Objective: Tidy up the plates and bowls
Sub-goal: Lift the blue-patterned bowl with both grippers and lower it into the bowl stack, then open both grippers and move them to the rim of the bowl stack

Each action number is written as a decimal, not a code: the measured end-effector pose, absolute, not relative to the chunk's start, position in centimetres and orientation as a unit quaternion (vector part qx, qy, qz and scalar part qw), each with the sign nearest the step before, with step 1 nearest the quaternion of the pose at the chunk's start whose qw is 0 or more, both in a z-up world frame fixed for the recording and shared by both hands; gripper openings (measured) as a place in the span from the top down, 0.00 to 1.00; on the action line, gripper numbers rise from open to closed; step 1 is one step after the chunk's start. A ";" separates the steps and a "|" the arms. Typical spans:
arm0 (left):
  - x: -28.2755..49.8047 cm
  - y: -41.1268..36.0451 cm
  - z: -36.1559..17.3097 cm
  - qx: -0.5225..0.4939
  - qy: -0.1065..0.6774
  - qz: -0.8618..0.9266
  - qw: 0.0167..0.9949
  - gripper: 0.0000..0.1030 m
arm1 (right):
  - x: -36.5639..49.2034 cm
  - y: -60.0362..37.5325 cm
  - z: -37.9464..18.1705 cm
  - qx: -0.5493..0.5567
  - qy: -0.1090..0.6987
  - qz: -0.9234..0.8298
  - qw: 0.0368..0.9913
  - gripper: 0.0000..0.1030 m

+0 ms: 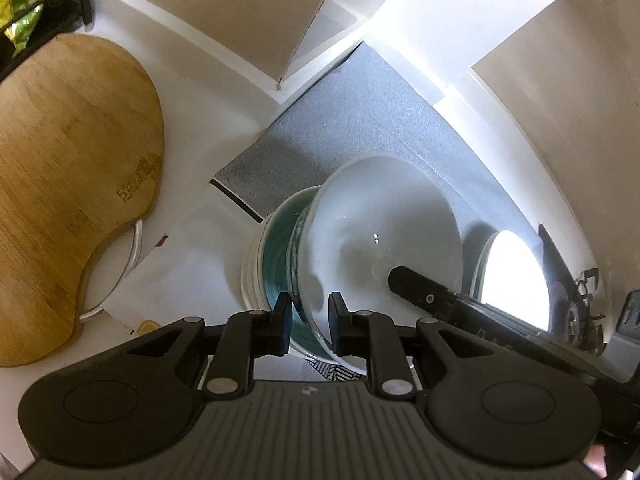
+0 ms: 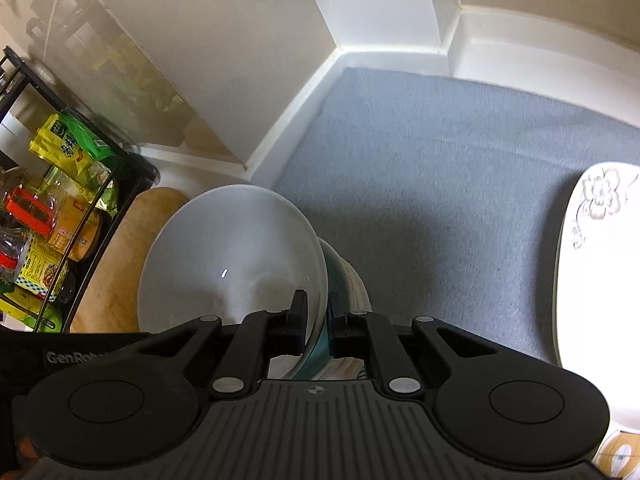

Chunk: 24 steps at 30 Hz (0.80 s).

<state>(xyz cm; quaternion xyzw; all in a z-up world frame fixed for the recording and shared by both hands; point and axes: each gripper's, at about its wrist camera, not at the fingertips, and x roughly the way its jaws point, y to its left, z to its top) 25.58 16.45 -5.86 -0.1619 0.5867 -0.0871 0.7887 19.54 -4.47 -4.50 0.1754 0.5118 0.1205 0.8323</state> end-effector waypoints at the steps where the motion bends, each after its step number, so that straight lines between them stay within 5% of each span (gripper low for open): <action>1: 25.7 16.6 -5.9 -0.167 0.590 -0.088 0.785 0.79 | 19.6 -4.5 -4.6 0.179 0.515 0.120 0.830 0.90; 24: 26.2 17.6 -5.0 -0.165 0.590 -0.080 0.787 0.79 | 20.0 -3.9 -5.3 0.167 0.534 0.116 0.820 0.86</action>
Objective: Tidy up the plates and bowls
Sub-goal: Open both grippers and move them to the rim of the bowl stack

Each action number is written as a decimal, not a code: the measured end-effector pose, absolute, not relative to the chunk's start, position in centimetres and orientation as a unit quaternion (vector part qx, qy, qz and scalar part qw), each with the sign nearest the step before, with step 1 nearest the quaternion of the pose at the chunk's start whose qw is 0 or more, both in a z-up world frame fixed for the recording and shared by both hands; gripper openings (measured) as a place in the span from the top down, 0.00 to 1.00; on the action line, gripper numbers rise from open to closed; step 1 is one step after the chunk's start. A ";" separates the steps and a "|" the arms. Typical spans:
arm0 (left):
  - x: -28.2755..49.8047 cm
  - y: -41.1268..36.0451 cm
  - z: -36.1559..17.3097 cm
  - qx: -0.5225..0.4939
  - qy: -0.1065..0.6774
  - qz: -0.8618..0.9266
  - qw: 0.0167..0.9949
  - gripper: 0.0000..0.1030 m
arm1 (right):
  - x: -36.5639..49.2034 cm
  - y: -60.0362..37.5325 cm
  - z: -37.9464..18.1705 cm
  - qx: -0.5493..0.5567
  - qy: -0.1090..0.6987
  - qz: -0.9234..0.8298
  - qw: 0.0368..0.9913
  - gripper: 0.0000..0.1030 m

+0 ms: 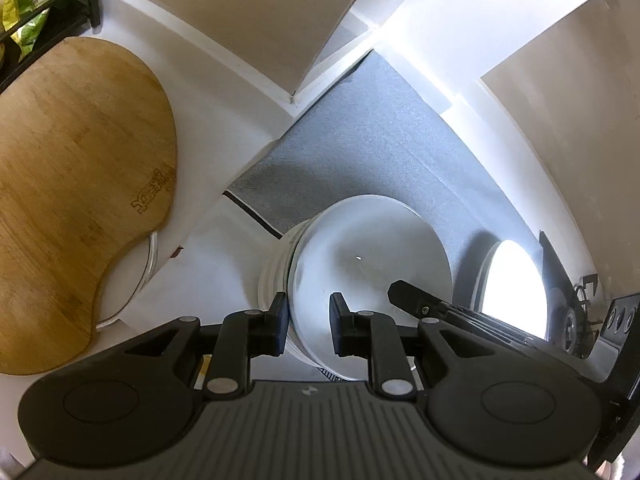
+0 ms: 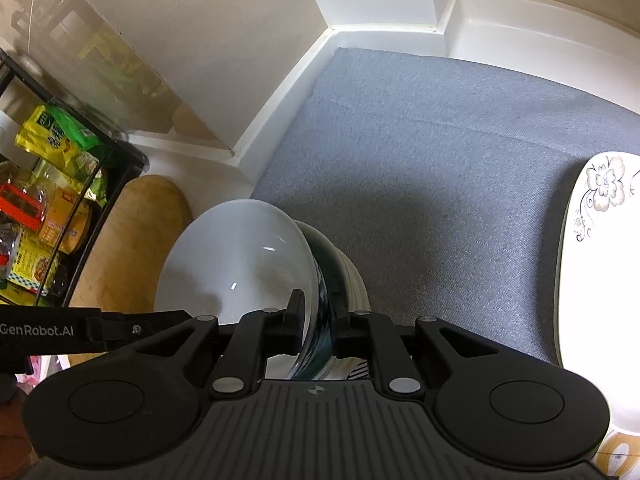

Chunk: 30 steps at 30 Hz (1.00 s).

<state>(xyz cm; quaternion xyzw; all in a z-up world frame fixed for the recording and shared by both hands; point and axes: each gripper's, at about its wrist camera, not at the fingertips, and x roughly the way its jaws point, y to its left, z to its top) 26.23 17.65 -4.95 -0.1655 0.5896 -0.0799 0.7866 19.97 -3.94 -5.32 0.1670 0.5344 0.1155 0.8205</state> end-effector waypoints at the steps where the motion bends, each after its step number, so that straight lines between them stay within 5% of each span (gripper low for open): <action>1: 26.2 17.7 -4.9 -0.167 0.588 -0.079 0.788 0.79 | 20.0 -3.8 -5.3 0.163 0.534 0.116 0.821 0.86; 21: 26.5 18.7 -4.2 -0.165 0.563 -0.073 0.806 0.61 | 20.9 -4.4 -2.0 0.149 0.534 0.135 0.821 0.49; 23: 26.5 18.7 -4.1 -0.161 0.559 -0.072 0.810 0.54 | 20.9 -5.0 -1.5 0.151 0.529 0.132 0.825 0.46; 28: 26.3 19.0 -4.0 -0.155 0.541 -0.068 0.824 0.16 | 20.4 -6.5 -2.0 0.164 0.531 0.116 0.823 0.37; 30: 26.5 19.1 -4.2 -0.158 0.539 -0.070 0.825 0.14 | 19.9 -6.9 -2.8 0.177 0.540 0.113 0.815 0.35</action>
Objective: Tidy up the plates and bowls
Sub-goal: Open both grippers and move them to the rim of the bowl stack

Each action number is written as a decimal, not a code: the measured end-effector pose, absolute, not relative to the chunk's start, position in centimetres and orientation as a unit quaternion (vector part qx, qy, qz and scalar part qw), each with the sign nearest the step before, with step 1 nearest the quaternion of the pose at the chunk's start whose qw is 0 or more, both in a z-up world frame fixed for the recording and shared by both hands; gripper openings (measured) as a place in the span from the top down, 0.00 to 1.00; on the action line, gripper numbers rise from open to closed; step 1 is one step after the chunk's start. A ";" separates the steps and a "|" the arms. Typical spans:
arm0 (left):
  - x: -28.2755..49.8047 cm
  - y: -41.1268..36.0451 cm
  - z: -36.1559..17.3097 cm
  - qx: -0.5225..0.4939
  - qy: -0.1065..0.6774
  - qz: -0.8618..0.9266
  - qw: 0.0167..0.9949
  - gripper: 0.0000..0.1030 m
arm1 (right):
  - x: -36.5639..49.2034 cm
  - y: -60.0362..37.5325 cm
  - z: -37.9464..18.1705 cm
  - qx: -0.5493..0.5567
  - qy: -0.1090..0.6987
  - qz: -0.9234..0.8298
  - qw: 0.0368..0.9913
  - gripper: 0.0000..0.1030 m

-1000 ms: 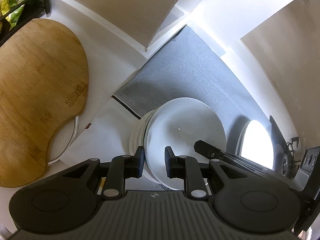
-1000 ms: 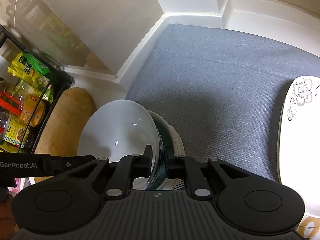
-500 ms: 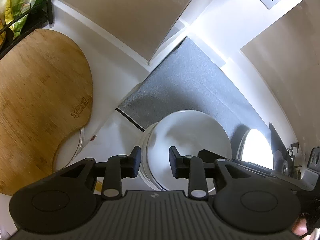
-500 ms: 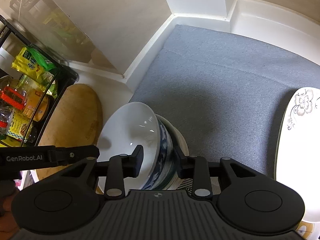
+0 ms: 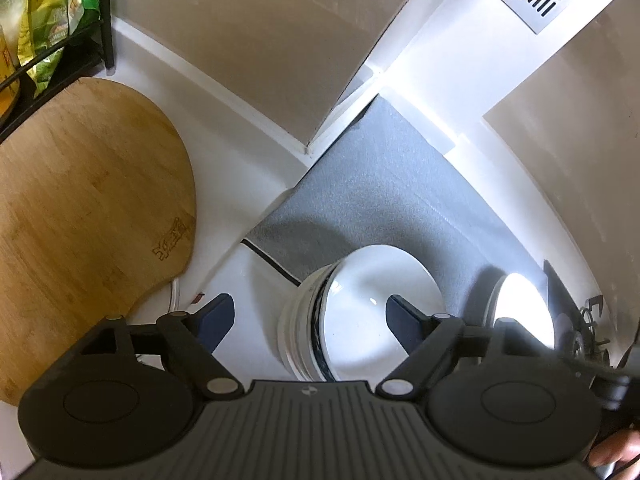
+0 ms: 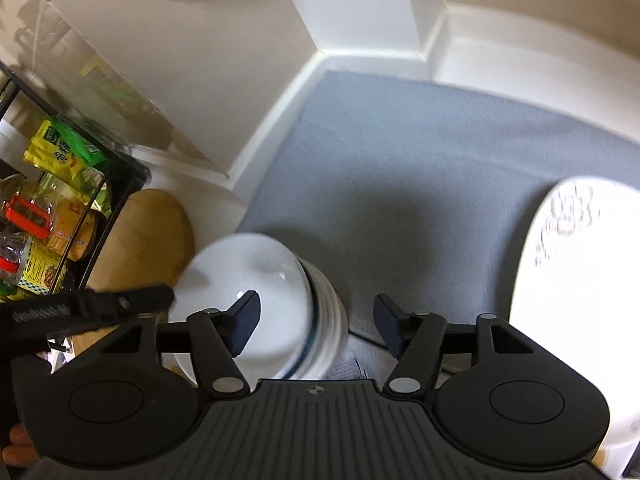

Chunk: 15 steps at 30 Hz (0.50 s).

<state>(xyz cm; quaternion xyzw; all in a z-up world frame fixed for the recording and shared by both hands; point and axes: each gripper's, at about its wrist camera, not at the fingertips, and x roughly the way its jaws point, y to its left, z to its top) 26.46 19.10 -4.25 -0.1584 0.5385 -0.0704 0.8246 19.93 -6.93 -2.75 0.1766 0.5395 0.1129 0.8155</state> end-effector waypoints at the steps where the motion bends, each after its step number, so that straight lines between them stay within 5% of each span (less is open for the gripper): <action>1: 26.6 19.1 -4.5 -0.160 0.541 -0.073 0.822 0.12 | 19.7 -7.1 -3.1 0.183 0.543 0.111 0.812 0.34; 11: 27.2 18.3 -7.4 -0.134 0.567 -0.073 0.809 0.09 | 18.4 -7.4 -5.6 0.212 0.561 0.088 0.795 0.31; 15: 27.0 17.5 -8.0 -0.110 0.557 -0.070 0.820 0.01 | 18.3 -7.1 -6.0 0.217 0.559 0.092 0.795 0.30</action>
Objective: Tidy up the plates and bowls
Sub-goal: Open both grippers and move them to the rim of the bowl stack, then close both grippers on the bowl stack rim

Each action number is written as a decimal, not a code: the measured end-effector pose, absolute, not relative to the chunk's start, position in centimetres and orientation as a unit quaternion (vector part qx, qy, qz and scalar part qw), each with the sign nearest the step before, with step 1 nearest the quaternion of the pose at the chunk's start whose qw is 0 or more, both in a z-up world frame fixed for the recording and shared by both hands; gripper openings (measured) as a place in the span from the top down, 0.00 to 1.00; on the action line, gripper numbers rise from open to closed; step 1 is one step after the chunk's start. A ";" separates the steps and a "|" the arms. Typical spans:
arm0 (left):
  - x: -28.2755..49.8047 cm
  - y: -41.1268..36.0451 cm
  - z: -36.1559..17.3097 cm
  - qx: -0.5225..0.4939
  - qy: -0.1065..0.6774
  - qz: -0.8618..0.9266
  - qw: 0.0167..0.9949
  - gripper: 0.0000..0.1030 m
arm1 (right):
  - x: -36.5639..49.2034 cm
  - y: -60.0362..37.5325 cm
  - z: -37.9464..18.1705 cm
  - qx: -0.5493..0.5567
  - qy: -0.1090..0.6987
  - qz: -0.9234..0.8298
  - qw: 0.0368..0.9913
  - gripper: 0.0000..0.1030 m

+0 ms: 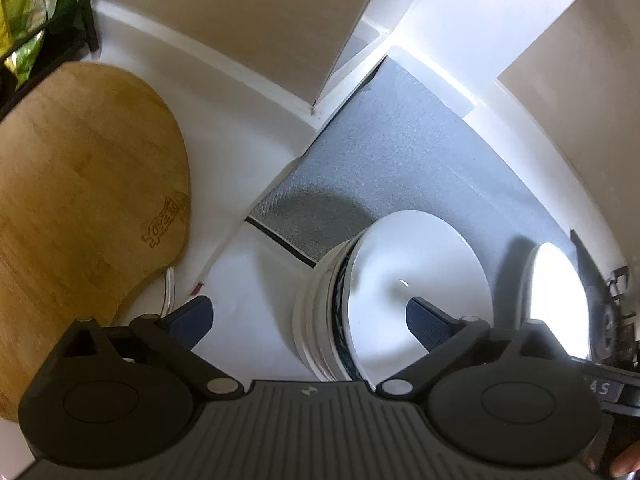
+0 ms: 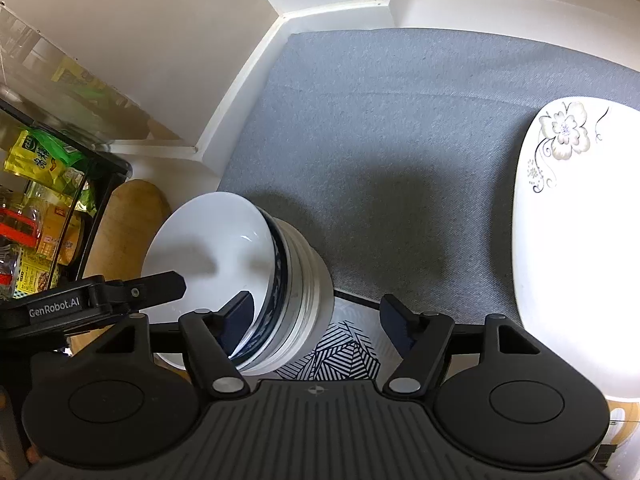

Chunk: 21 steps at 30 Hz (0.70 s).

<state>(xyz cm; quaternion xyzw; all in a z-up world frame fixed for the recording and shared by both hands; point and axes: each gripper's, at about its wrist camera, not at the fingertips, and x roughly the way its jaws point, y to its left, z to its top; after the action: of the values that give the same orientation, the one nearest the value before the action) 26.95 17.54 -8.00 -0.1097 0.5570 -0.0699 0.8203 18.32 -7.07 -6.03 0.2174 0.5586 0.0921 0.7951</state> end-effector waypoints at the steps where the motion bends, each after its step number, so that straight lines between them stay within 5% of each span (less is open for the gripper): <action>1: 26.9 17.3 -8.1 -0.104 0.555 -0.072 0.822 0.01 | 18.3 -7.0 -6.1 0.218 0.557 0.094 0.796 0.29; 21: 27.5 16.5 -10.0 -0.093 0.573 -0.079 0.810 0.01 | 18.7 -6.9 -7.4 0.219 0.566 0.090 0.790 0.25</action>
<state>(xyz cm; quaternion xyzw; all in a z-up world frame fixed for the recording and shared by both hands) 27.49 16.51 -10.01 -0.0934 0.5732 -0.0790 0.8102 18.67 -6.91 -7.37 0.2187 0.5662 0.0905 0.7896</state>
